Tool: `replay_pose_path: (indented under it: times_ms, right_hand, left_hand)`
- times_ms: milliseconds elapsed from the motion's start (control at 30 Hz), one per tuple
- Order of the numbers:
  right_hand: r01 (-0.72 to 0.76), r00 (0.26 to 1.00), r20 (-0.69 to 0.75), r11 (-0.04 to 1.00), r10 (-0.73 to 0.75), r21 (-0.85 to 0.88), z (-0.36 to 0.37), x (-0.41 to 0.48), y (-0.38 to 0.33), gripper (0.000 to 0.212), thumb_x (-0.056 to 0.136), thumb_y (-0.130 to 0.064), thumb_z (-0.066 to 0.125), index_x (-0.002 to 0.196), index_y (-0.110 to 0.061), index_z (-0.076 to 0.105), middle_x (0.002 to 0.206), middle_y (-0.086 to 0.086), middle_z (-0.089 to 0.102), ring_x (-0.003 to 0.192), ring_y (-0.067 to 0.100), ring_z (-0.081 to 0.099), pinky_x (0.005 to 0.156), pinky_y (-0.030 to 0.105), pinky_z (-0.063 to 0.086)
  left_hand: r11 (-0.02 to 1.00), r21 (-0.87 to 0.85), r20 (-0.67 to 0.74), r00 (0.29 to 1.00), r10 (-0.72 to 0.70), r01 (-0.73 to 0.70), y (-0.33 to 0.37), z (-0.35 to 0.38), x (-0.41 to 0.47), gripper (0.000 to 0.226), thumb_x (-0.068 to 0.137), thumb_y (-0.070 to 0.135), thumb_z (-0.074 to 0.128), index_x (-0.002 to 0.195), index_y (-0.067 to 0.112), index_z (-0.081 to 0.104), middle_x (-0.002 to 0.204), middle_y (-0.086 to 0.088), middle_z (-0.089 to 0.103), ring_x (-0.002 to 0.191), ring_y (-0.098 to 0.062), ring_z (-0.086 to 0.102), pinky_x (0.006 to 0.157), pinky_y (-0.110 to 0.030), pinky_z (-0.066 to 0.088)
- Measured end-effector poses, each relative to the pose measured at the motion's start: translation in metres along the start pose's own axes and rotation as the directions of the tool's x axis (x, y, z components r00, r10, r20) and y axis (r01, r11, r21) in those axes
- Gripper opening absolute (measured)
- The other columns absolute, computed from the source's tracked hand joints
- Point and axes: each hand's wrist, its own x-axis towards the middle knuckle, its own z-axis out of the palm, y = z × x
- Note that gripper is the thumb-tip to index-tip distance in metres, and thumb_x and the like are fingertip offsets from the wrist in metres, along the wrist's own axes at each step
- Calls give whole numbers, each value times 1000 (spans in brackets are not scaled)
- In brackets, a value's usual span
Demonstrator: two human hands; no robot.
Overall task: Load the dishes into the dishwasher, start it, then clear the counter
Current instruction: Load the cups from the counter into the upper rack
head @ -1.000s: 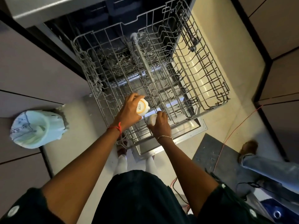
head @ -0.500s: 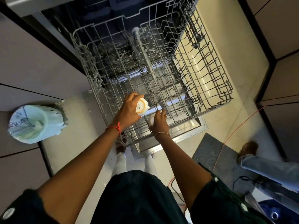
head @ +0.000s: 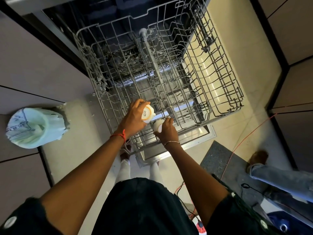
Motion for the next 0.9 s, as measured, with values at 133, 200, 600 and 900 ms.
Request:
replay_pose_path:
  times_ms: [133, 200, 600, 900]
  right_hand:
    - [-10, 1000, 0, 1000, 10, -18, -2, 0, -3, 73, 78, -26, 72, 130, 5, 31, 135, 21, 33, 105, 36, 58, 84, 36, 48]
    - [-2, 1000, -8, 999, 2, -54, -3, 0, -4, 68, 80, -25, 70, 128, 6, 34, 132, 21, 35, 101, 35, 60, 81, 36, 49]
    - [43, 999, -23, 977, -49, -206, -1, -5, -8, 41, 89, -18, 56, 119, 7, 43, 122, 22, 43, 91, 33, 63, 72, 33, 49]
    - [8, 1000, 19, 986, -5, -166, 4, -2, 4, 80, 77, -32, 70, 136, -1, 26, 142, 18, 26, 119, 36, 47, 90, 39, 46]
  left_hand:
    - [1000, 3, 9, 1000, -6, 6, 0, 1, 0, 66, 68, -3, 73, 129, 4, 48, 126, -16, 43, 122, -30, 37, 95, -32, 39]
    - [1000, -3, 11, 1000, -10, 10, 0, 0, 1, 66, 68, -3, 73, 129, 4, 47, 126, -15, 43, 122, -29, 37, 95, -31, 38]
    - [1000, 7, 11, 1000, -12, 12, -2, 0, 6, 69, 67, -5, 73, 130, 4, 47, 127, -16, 43, 122, -30, 38, 98, -33, 38]
    - [1000, 2, 22, 1000, -15, 15, -3, 2, 3, 68, 67, -2, 74, 130, 4, 47, 127, -15, 43, 121, -30, 38, 96, -35, 40]
